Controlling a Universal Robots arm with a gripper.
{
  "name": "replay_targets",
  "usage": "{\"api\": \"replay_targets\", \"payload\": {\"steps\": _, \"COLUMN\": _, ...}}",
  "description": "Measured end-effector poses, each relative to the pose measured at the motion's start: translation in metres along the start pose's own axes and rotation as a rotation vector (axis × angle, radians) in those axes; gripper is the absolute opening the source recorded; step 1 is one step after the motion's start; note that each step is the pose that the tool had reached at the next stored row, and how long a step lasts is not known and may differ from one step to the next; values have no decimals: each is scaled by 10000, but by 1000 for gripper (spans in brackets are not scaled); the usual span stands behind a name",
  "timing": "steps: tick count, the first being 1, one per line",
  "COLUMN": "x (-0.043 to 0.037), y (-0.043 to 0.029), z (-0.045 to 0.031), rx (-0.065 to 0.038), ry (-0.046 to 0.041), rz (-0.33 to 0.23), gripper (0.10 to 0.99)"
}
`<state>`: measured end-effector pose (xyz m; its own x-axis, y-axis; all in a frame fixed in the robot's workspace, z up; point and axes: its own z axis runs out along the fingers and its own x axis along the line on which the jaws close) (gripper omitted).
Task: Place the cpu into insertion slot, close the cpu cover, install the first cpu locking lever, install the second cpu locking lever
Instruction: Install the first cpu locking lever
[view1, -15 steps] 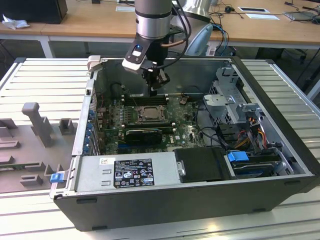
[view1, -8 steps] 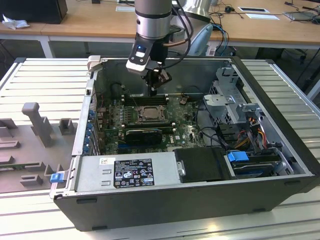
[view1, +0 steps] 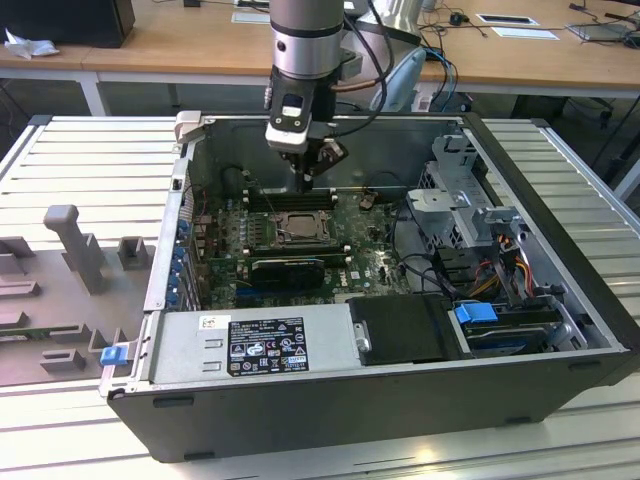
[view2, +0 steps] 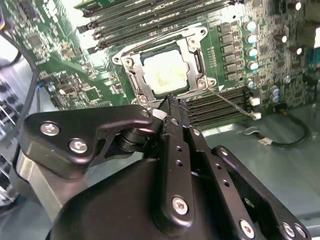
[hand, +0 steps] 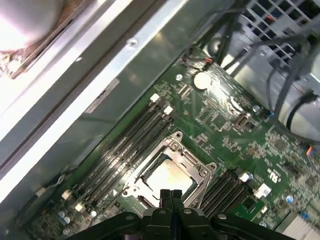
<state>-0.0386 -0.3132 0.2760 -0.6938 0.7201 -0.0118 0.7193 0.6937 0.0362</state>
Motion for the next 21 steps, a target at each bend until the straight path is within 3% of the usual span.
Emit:
{"api": "replay_targets", "payload": {"steps": 4, "x": 0, "y": 0, "z": 2, "rx": -10, "ry": 29, "rz": -789, "gripper": 106}}
{"api": "replay_targets", "payload": {"steps": 8, "x": 0, "y": 0, "z": 4, "rx": -22, "ry": 67, "rz": -1841, "gripper": 106}}
{"api": "replay_targets", "payload": {"steps": 11, "x": 0, "y": 0, "z": 5, "rx": -35, "ry": 107, "rz": -2961, "gripper": 106}}
{"api": "replay_targets", "payload": {"steps": 21, "x": 0, "y": 0, "z": 8, "rx": -63, "ry": 191, "rz": -5281, "gripper": 106}}
